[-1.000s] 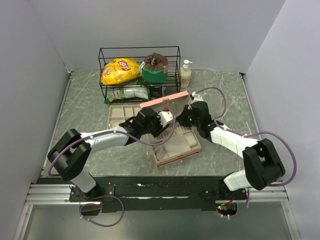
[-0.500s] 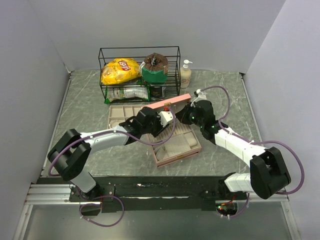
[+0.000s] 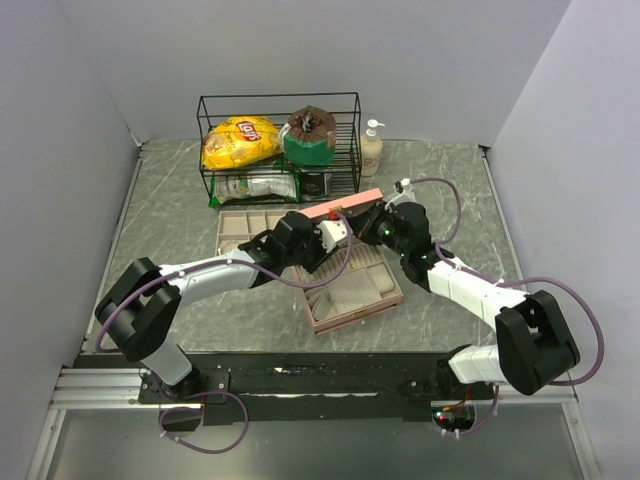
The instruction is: Organize the mixed jewelry
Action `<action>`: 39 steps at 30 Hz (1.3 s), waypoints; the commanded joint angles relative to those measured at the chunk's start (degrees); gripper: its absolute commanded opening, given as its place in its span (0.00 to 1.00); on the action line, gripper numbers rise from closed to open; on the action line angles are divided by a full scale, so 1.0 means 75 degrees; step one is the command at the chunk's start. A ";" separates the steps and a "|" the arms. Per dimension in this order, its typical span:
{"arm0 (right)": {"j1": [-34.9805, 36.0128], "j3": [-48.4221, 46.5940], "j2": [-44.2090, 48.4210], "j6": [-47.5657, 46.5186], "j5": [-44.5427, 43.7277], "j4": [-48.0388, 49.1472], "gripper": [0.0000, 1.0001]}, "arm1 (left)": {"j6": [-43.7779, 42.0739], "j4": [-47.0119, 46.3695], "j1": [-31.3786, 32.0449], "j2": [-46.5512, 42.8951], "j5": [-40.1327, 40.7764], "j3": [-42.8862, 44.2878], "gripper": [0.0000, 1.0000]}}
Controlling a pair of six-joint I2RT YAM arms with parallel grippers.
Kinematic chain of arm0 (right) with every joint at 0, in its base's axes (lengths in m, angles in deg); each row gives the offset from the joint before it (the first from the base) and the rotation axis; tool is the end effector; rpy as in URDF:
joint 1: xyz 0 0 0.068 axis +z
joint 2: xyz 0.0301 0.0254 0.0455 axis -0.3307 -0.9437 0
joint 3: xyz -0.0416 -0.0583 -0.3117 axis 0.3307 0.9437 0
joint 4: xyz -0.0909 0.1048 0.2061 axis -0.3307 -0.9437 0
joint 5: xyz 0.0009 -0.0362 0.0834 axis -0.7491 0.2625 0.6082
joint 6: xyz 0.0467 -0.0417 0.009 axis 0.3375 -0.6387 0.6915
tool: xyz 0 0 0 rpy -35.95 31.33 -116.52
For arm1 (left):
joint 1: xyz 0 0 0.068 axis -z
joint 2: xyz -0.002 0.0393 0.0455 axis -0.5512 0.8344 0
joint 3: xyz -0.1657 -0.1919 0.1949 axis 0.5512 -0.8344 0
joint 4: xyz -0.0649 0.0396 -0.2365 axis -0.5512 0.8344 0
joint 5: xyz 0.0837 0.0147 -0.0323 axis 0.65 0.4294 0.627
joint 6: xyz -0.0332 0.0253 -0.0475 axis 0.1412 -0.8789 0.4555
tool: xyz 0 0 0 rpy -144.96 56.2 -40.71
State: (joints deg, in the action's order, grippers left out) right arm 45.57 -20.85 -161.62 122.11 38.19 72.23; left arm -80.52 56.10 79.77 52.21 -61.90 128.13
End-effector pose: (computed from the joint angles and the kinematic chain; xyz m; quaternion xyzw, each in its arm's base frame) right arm 0.2493 0.1314 0.2986 0.0875 0.7928 0.4011 0.4504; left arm 0.2373 -0.2578 0.2733 0.4671 0.7345 -0.1911 0.4536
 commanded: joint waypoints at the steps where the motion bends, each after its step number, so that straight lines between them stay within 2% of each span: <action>1: -0.0091 0.0084 -0.0028 0.0628 0.0072 0.1001 0.00 | 0.0073 0.0396 0.0023 0.0100 -0.0030 0.0388 0.35; 11: -0.0162 0.0178 -0.0075 0.1120 -0.0127 0.1482 0.00 | 0.0190 0.0502 -0.0118 0.0241 -0.0218 0.0553 0.33; 25: -0.0173 0.0518 -0.0438 0.1308 -0.0127 0.2549 0.00 | 0.0073 0.0851 -0.0130 0.0358 -0.0792 0.0670 0.23; 39: -0.0162 0.0729 -0.0287 0.0478 -0.0490 0.1720 0.00 | 0.0050 0.0900 -0.0130 0.0253 -0.1179 0.0740 0.17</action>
State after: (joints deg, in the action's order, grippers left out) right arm 44.57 -16.39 -165.38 129.58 37.06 86.83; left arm -80.63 61.65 77.87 54.74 -64.94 132.61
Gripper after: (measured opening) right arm 0.023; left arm 0.173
